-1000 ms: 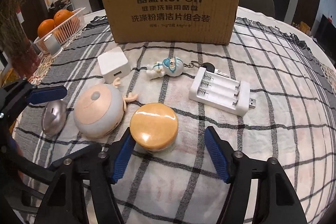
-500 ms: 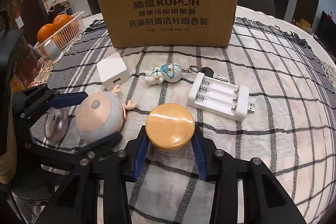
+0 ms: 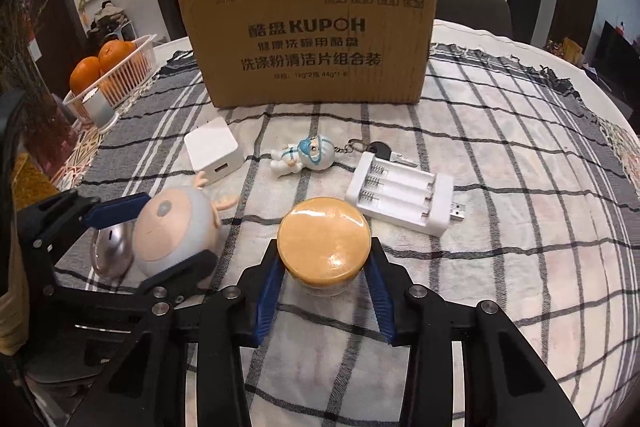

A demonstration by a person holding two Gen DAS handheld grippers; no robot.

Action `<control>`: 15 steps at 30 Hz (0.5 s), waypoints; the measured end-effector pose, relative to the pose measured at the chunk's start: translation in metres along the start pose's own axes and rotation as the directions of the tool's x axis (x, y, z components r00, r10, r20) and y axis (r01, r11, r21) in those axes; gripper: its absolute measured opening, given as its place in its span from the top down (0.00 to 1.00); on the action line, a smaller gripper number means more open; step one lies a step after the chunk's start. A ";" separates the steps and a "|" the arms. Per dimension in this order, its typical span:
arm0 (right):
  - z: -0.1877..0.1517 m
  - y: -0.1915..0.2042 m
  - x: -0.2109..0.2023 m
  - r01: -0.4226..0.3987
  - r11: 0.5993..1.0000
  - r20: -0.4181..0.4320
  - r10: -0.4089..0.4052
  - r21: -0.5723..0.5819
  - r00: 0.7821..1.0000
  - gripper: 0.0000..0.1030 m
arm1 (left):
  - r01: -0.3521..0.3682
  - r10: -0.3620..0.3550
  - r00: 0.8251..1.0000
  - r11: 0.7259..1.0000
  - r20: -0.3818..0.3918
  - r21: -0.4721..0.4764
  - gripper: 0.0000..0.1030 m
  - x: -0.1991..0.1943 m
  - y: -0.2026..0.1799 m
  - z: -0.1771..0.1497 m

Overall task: Organize rigid objects
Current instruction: 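Lift the lamp and jar and carry both over the cardboard box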

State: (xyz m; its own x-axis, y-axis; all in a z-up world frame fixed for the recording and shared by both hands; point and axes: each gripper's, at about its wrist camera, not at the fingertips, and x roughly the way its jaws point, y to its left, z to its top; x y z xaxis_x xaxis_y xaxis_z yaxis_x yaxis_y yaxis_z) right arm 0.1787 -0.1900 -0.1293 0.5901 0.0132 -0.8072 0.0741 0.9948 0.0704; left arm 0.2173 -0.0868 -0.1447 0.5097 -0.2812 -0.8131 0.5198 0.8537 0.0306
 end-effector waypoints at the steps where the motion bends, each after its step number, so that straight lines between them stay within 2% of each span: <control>1: 0.000 -0.001 -0.002 0.001 1.000 0.005 -0.001 0.001 1.000 0.60 | -0.001 0.001 1.000 1.000 0.007 -0.012 0.29 -0.003 0.001 0.000; 8: 0.004 0.001 -0.021 -0.001 1.000 0.040 0.001 -0.006 0.999 0.60 | -0.049 0.055 0.996 0.996 0.077 -0.075 0.29 -0.033 0.006 0.003; 15: 0.020 0.003 -0.042 0.011 1.000 0.089 -0.011 -0.005 0.996 0.60 | -0.076 0.091 0.986 0.991 0.141 -0.112 0.29 -0.060 0.011 0.021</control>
State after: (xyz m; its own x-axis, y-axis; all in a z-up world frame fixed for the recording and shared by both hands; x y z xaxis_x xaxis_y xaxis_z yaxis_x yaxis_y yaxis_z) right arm 0.1702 -0.1900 -0.0830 0.6588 -0.0066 -0.7523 0.0763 0.9954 0.0581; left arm 0.2066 -0.0696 -0.0838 0.6463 -0.2610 -0.7170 0.3994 0.9164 0.0265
